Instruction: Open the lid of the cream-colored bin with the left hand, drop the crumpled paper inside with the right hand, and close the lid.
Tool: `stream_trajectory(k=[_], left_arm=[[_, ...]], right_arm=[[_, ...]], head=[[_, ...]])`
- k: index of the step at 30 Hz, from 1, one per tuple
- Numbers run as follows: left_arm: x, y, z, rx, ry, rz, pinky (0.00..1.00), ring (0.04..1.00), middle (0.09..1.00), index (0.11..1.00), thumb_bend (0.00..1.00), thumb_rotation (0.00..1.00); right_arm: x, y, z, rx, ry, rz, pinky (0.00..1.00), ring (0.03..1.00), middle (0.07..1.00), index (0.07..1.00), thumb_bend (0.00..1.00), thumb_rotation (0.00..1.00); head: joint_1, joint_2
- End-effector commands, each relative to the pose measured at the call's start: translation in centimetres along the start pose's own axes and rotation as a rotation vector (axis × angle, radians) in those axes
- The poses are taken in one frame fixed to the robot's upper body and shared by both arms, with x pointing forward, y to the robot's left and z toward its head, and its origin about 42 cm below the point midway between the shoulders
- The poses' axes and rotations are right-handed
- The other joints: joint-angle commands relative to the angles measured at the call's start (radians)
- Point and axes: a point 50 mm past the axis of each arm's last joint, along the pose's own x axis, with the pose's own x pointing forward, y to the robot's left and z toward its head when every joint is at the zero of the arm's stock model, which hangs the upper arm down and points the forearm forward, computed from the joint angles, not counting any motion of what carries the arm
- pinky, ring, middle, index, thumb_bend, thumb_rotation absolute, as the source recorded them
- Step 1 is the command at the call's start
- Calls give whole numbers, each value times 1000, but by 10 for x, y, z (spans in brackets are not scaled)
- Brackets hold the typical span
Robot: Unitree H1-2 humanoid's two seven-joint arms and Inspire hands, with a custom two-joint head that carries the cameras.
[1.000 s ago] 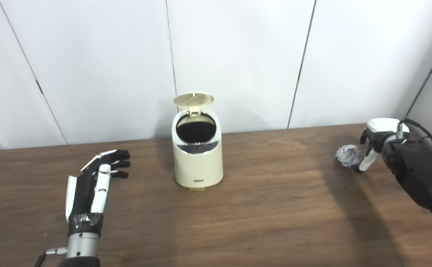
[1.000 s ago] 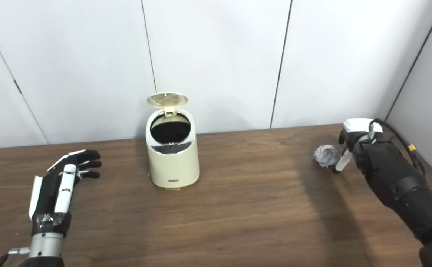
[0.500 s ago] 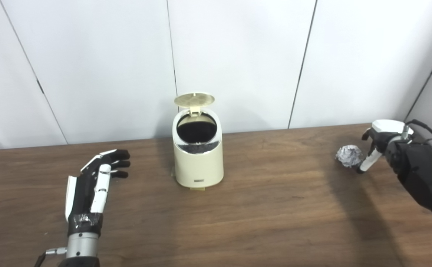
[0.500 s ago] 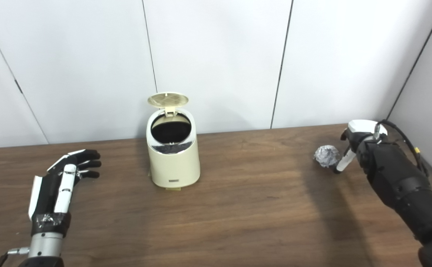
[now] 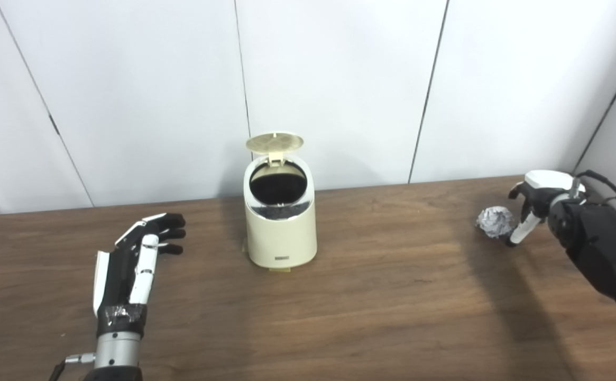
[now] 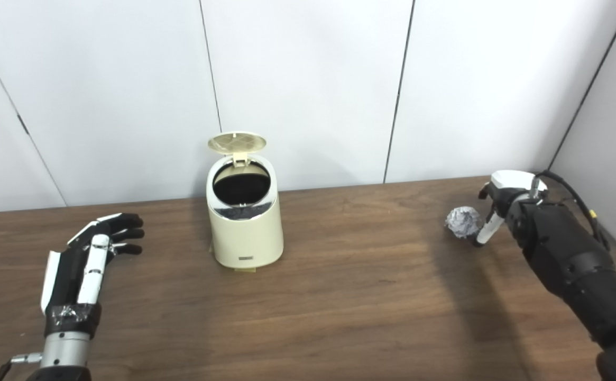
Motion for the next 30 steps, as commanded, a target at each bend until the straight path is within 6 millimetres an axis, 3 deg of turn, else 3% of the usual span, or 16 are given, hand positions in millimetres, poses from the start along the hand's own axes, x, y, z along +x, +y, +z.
stream_trajectory(k=[1,6,11,20,30], left_arm=[[11,0,15,1,-90,-2,568,664,687,679,311,845],[11,0,15,2,-87,-2,570,663,686,676,310,845],[12,0,15,5,-87,-1,570,666,689,678,303,843],[11,-1,15,-1,-83,0,577,669,690,679,313,829],[11,-1,14,-3,-86,-1,573,667,692,680,308,839]], right_arm=[[-1,-6,7,-19,-42,-10,450,559,683,837,944,234],[-8,-14,14,6,-91,-1,563,698,786,842,925,210],[-12,-19,17,18,-109,-1,509,622,726,837,918,198],[-10,-24,18,11,-126,14,635,740,803,846,929,209],[-12,-38,27,56,-118,44,557,697,803,857,890,137]], head=[[0,1],[-1,0],[-2,1],[-6,3],[-6,4]])
